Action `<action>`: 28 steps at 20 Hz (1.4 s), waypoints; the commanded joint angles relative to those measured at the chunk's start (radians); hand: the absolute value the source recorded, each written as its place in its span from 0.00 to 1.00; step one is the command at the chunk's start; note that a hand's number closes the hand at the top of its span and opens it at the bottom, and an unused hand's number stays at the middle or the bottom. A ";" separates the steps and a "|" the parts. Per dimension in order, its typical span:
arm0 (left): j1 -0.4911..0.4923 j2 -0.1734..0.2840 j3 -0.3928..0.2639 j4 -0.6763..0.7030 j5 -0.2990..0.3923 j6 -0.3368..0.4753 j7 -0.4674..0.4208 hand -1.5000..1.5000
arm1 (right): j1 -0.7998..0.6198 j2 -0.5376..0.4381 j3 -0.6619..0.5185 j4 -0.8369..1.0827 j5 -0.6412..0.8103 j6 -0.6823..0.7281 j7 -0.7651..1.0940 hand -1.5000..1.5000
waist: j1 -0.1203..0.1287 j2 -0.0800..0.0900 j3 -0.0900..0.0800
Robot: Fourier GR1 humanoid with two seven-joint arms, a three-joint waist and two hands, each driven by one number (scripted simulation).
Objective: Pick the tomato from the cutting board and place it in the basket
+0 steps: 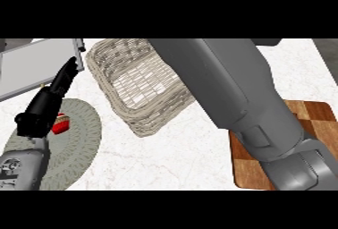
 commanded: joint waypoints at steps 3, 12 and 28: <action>0.015 -0.016 -0.011 -0.037 -0.012 0.017 0.012 0.50 | -0.091 0.006 0.007 0.163 -0.009 0.132 0.139 1.00 | -0.009 -0.002 0.001; 0.050 0.017 0.024 -0.005 0.025 -0.035 -0.038 0.50 | -0.085 0.006 0.004 0.199 -0.204 -0.005 0.074 0.00 | -0.006 0.000 0.001; 0.054 0.026 0.060 -0.017 0.007 0.007 0.005 0.50 | -0.015 -0.100 -0.096 0.049 0.055 -0.610 0.096 0.00 | -0.071 -0.021 0.004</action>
